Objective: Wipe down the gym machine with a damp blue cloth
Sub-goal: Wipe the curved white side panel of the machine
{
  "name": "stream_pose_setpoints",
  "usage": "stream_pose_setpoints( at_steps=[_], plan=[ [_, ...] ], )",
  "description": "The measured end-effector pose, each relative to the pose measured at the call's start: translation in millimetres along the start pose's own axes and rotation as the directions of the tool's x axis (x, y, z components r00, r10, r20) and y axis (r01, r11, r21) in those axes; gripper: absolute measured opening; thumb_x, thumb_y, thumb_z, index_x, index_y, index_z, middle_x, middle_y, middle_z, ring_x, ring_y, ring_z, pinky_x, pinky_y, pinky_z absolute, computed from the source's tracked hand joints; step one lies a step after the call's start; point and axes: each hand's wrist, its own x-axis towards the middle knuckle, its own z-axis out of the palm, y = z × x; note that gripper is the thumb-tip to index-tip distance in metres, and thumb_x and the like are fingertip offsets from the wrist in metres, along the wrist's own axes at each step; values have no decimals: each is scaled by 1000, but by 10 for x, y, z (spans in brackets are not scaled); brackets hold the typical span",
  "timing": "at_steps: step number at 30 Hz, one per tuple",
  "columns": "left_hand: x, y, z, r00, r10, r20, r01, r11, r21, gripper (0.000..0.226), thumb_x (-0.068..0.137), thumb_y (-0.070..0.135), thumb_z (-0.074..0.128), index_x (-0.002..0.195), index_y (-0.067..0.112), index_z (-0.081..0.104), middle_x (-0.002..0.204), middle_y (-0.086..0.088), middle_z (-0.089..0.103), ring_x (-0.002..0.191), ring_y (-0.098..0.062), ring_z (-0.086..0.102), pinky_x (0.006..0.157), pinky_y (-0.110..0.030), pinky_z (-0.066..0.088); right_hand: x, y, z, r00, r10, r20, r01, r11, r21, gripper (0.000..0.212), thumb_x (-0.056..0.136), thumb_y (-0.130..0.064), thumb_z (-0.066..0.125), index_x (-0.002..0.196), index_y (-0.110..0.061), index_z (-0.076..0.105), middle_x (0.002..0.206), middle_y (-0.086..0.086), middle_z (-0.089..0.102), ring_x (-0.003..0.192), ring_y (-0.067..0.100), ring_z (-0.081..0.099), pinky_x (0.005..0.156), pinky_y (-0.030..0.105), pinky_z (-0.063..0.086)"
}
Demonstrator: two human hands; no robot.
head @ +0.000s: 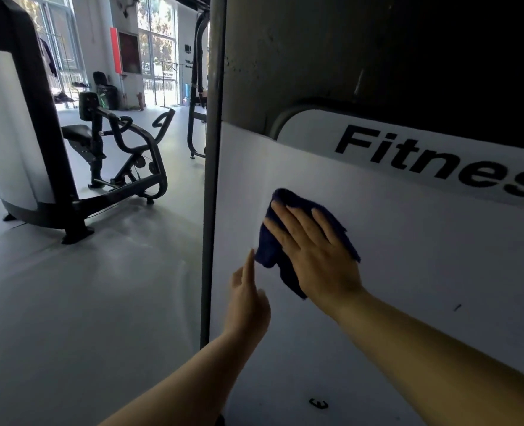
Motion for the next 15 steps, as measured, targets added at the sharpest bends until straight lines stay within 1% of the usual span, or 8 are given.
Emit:
stream_pose_setpoints(
  at_steps=[3,5,7,8,9,11,13,15],
  plan=[
    [9,-15,-20,999,46,-7,-46,997,65,76,99,0,38,155,37,2,158,2,15,124,-19,49,99,-31,49,-425,-31,59,995,-29,98,24,998,51,81,85,-28,69,154,-14,29,162,6,16,146,22,21,122,37,6],
    [32,-21,-52,997,79,-23,-77,995,71,72,98,-3,35,156,32,9,159,5,14,127,-17,45,99,-25,48,-483,30,44,994,-28,109,22,998,62,87,78,-24,77,152,-15,33,161,5,18,144,22,24,122,36,7],
    [45,4,-52,994,95,-46,-92,993,68,69,98,-3,34,156,30,15,158,5,17,128,-13,42,88,-8,45,-251,70,-42,998,56,34,-59,994,96,81,84,-25,71,154,-16,29,163,3,16,148,21,19,123,36,3],
    [43,22,-34,993,94,-65,-89,994,70,67,99,-2,34,156,29,16,157,4,18,127,-12,42,88,-7,43,-111,79,-90,994,109,-20,-106,988,109,75,89,-25,63,155,-16,28,163,3,15,149,21,16,123,37,1],
    [35,40,-15,992,94,-86,-88,993,75,66,99,-1,34,156,28,15,157,4,19,128,-12,41,95,-11,42,-20,84,-124,987,150,-51,-143,983,119,69,93,-25,55,155,-16,26,164,3,14,150,20,13,123,37,-1],
    [13,83,13,987,115,-110,-104,990,97,65,99,1,36,155,26,14,157,3,17,131,-13,40,107,-27,42,-86,74,-134,984,175,-27,-170,977,125,65,97,-26,48,156,-17,23,164,3,12,150,21,11,123,38,-2],
    [19,92,27,976,188,-105,-174,976,134,67,99,2,38,156,25,10,158,7,12,137,-15,35,111,-33,40,-377,74,-72,991,130,28,-132,986,99,65,98,-25,50,156,-17,22,164,3,13,149,21,17,123,37,-1],
    [23,77,23,966,244,-79,-227,957,178,72,99,3,40,156,28,4,158,11,8,141,-17,29,114,-33,36,-617,106,-38,993,100,61,-105,991,85,70,94,-24,59,155,-18,26,163,3,17,147,22,23,123,36,0]
  ],
)
